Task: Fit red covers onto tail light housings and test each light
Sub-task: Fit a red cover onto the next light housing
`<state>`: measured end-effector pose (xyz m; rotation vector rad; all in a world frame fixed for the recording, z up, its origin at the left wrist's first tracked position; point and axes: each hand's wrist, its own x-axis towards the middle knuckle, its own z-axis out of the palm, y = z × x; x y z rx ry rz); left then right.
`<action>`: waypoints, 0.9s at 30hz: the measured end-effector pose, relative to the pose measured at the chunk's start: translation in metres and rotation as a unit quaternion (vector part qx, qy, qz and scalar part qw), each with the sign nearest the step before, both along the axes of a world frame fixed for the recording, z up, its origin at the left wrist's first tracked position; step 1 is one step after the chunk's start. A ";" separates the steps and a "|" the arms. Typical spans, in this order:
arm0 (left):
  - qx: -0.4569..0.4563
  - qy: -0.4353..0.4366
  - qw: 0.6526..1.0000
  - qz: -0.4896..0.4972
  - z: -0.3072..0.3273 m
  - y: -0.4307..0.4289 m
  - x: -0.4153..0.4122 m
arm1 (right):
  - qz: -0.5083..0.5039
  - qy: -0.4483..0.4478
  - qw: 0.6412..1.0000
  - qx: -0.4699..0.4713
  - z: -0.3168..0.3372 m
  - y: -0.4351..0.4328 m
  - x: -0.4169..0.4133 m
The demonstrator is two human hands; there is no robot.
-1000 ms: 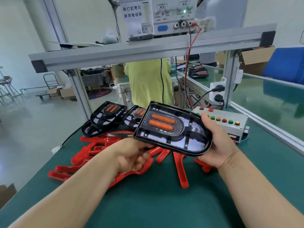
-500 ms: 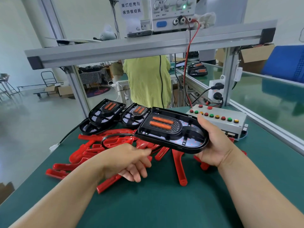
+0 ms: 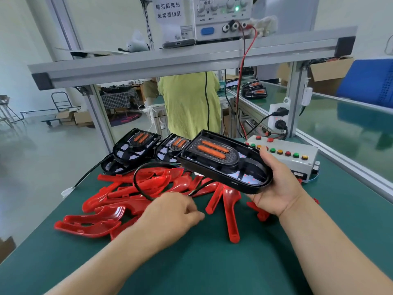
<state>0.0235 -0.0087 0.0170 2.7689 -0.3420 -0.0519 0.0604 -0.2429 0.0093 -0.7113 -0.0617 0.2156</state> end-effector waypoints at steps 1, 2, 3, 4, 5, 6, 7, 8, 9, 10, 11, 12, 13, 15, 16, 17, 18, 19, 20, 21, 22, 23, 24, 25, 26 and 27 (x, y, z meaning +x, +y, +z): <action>0.005 -0.020 0.999 -0.032 -0.001 -0.011 -0.008 | -0.008 -0.009 1.000 0.010 0.001 0.000 0.001; 0.010 -0.047 0.996 -0.070 -0.003 -0.023 -0.015 | -0.015 -0.019 1.000 0.020 0.003 0.000 0.001; 0.007 -0.079 0.991 -0.111 -0.005 -0.035 -0.021 | -0.022 -0.029 0.999 0.026 0.005 0.000 0.001; -0.001 -0.109 0.983 -0.149 -0.009 -0.048 -0.024 | -0.028 -0.038 0.998 0.029 0.007 0.000 0.001; -0.005 -0.135 0.974 -0.183 -0.012 -0.060 -0.024 | -0.033 -0.045 0.998 0.033 0.008 -0.001 0.000; 0.004 -0.158 0.965 -0.210 -0.015 -0.072 -0.022 | -0.037 -0.052 0.997 0.037 0.010 -0.003 0.000; 0.022 -0.176 0.958 -0.223 -0.017 -0.085 -0.018 | -0.041 -0.062 0.997 0.037 0.011 -0.006 -0.001; 0.041 -0.184 0.956 -0.226 -0.018 -0.097 -0.013 | -0.048 -0.074 0.995 0.036 0.014 -0.010 -0.002; 0.056 -0.182 0.955 -0.226 -0.018 -0.108 -0.006 | -0.058 -0.084 0.994 0.036 0.016 -0.014 -0.003; 0.067 -0.173 0.955 -0.232 -0.019 -0.118 0.000 | -0.071 -0.088 0.993 0.040 0.017 -0.018 -0.004; 0.075 -0.162 0.954 -0.242 -0.019 -0.126 0.006 | -0.084 -0.089 0.991 0.047 0.018 -0.022 -0.005; 0.083 -0.153 0.952 -0.252 -0.020 -0.134 0.011 | -0.096 -0.090 0.990 0.052 0.018 -0.025 -0.005; 0.087 -0.144 0.951 -0.260 -0.021 -0.140 0.015 | -0.106 -0.093 0.989 0.053 0.019 -0.026 -0.006; 0.073 -0.115 0.955 -0.264 -0.021 -0.151 0.019 | -0.116 -0.094 0.987 0.053 0.020 -0.027 -0.006; 0.060 -0.096 0.958 -0.264 -0.021 -0.153 0.019 | -0.117 -0.093 0.987 0.049 0.020 -0.027 -0.006; 0.048 -0.082 0.959 -0.266 -0.021 -0.153 0.020 | -0.116 -0.092 0.988 0.044 0.019 -0.027 -0.006; 0.044 -0.080 0.958 -0.272 -0.022 -0.150 0.020 | -0.112 -0.090 0.989 0.040 0.019 -0.026 -0.007; 0.047 -0.089 0.954 -0.281 -0.024 -0.144 0.022 | -0.108 -0.086 0.990 0.039 0.019 -0.027 -0.007; 0.052 -0.101 0.950 -0.292 -0.026 -0.134 0.023 | -0.104 -0.081 0.990 0.039 0.019 -0.027 -0.007; 0.056 -0.112 0.945 -0.302 -0.028 -0.121 0.025 | -0.100 -0.077 0.991 0.039 0.018 -0.026 -0.007; 0.055 -0.123 0.942 -0.309 -0.029 -0.107 0.026 | -0.095 -0.075 0.992 0.038 0.018 -0.025 -0.006; 0.047 -0.133 0.940 -0.312 -0.030 -0.092 0.027 | -0.088 -0.074 0.993 0.036 0.018 -0.023 -0.006; 0.040 -0.142 0.940 -0.309 -0.030 -0.078 0.028 | -0.079 -0.077 0.993 0.032 0.017 -0.022 -0.006; 0.037 -0.149 0.941 -0.301 -0.030 -0.065 0.028 | -0.068 -0.083 0.994 0.028 0.017 -0.019 -0.006; 0.035 -0.155 0.943 -0.292 -0.030 -0.054 0.028 | -0.055 -0.088 0.994 0.024 0.017 -0.017 -0.006; 0.033 -0.155 0.945 -0.286 -0.029 -0.045 0.028 | -0.044 -0.091 0.995 0.023 0.017 -0.014 -0.006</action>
